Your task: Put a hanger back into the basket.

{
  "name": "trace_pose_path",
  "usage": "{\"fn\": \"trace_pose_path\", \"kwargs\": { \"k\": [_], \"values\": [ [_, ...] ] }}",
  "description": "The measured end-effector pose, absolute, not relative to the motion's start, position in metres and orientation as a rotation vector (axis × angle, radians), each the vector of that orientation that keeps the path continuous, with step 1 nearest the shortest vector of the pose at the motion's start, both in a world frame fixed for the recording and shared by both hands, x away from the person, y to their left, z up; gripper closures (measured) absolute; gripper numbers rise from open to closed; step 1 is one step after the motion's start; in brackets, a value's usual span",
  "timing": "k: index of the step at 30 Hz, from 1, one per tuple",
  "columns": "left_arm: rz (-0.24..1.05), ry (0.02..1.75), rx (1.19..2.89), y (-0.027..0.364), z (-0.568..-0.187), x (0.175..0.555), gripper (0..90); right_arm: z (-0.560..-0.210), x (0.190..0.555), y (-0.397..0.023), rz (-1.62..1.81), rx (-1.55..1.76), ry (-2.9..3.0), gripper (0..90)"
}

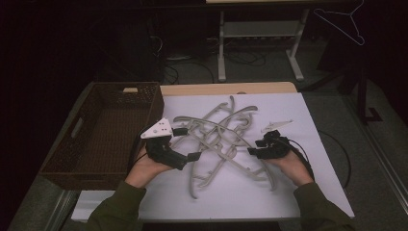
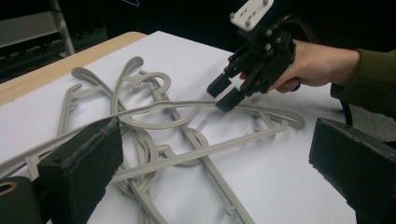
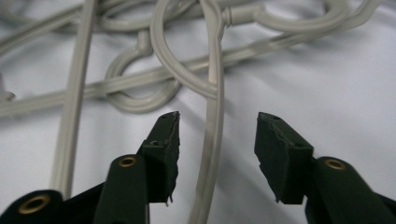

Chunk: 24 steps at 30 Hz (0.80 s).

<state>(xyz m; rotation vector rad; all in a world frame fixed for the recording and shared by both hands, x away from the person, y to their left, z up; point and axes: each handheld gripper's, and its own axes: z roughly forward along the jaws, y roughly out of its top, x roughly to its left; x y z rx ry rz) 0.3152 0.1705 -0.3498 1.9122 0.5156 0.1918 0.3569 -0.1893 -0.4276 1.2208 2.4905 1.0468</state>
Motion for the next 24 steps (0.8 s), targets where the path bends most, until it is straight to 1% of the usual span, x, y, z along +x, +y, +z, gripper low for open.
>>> {"fn": "trace_pose_path", "kwargs": {
  "k": [1,2,3,7,8,11,12,13,14,24],
  "values": [
    [0.189,0.520,1.913,0.171,-0.350,0.315,2.4,-0.428,0.357,-0.189,1.047,1.221,2.491,52.1],
    [0.194,0.522,1.916,0.172,-0.350,0.315,2.4,-0.431,0.360,-0.185,1.016,1.208,2.502,54.5],
    [0.194,0.522,1.916,0.172,-0.350,0.315,2.5,-0.431,0.360,-0.185,1.016,1.208,2.502,54.5],
    [0.194,0.528,1.908,0.173,-0.350,0.316,2.4,-0.438,0.366,-0.182,0.960,1.198,2.520,60.0],
    [0.194,0.527,1.911,0.173,-0.350,0.316,2.4,-0.439,0.367,-0.182,0.951,1.194,2.529,64.2],
    [0.194,0.530,1.913,0.174,-0.351,0.316,2.4,-0.438,0.367,-0.180,0.949,1.180,2.533,69.6],
    [0.194,0.530,1.913,0.174,-0.351,0.316,2.4,-0.438,0.367,-0.180,0.949,1.180,2.533,69.6],
    [0.194,0.530,1.912,0.174,-0.350,0.315,2.4,-0.438,0.368,-0.180,0.945,1.169,2.540,74.3],
    [0.194,0.530,1.912,0.174,-0.350,0.315,2.4,-0.438,0.368,-0.180,0.943,1.163,2.542,76.5],
    [0.191,0.532,1.916,0.175,-0.350,0.315,2.5,-0.435,0.370,-0.194,0.960,1.133,2.533,79.8]
  ]
}}
